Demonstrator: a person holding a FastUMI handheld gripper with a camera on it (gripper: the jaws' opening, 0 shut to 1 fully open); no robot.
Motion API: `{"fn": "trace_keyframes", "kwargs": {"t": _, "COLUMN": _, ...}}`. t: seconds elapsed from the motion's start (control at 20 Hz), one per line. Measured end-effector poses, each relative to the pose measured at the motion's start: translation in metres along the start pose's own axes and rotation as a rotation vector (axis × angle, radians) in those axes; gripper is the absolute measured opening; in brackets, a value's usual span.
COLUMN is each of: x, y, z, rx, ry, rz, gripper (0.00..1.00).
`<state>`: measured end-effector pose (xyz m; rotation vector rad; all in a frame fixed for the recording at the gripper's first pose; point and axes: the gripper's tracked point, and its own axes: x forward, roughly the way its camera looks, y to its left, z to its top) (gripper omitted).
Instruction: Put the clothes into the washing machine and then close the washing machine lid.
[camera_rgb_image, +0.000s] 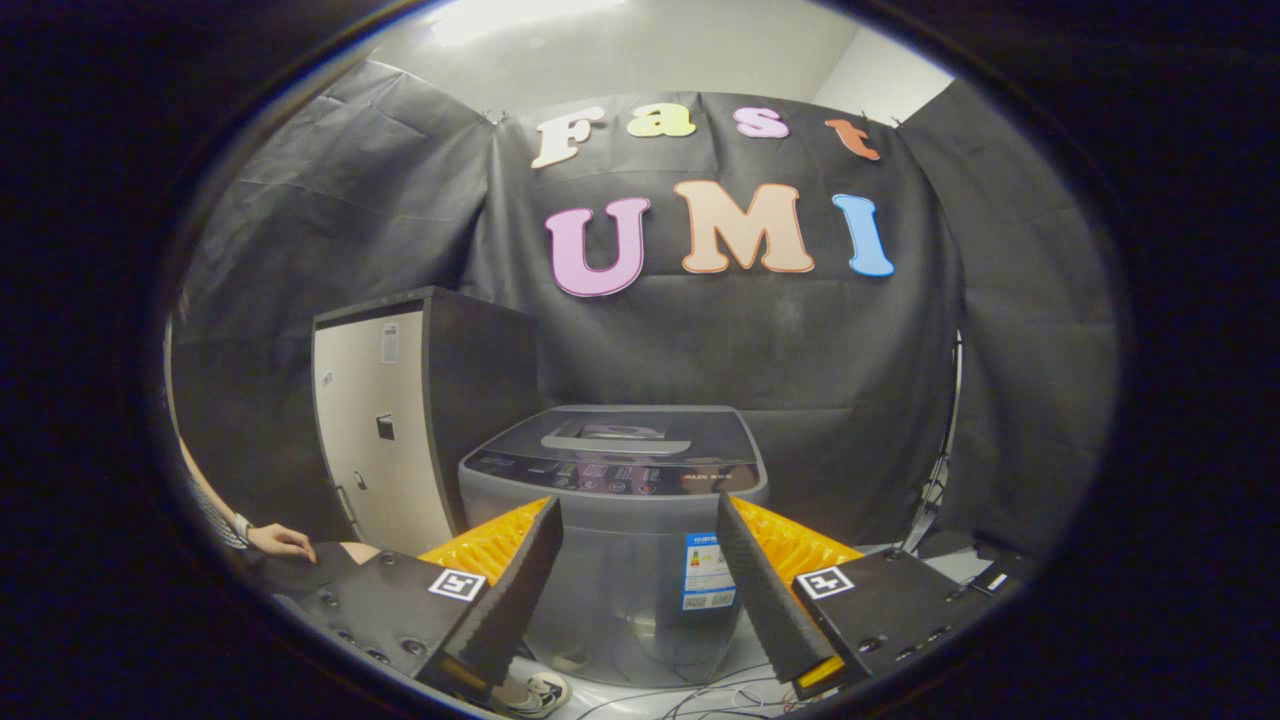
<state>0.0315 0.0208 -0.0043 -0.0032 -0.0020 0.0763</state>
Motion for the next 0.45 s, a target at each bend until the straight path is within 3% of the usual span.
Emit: {"fn": "trace_keyframes", "kwargs": {"t": 0.45, "x": 0.0, "y": 0.0002, "z": -0.0002, "rx": 0.001, "ry": 0.001, "rz": 0.0, "gripper": 0.97}}
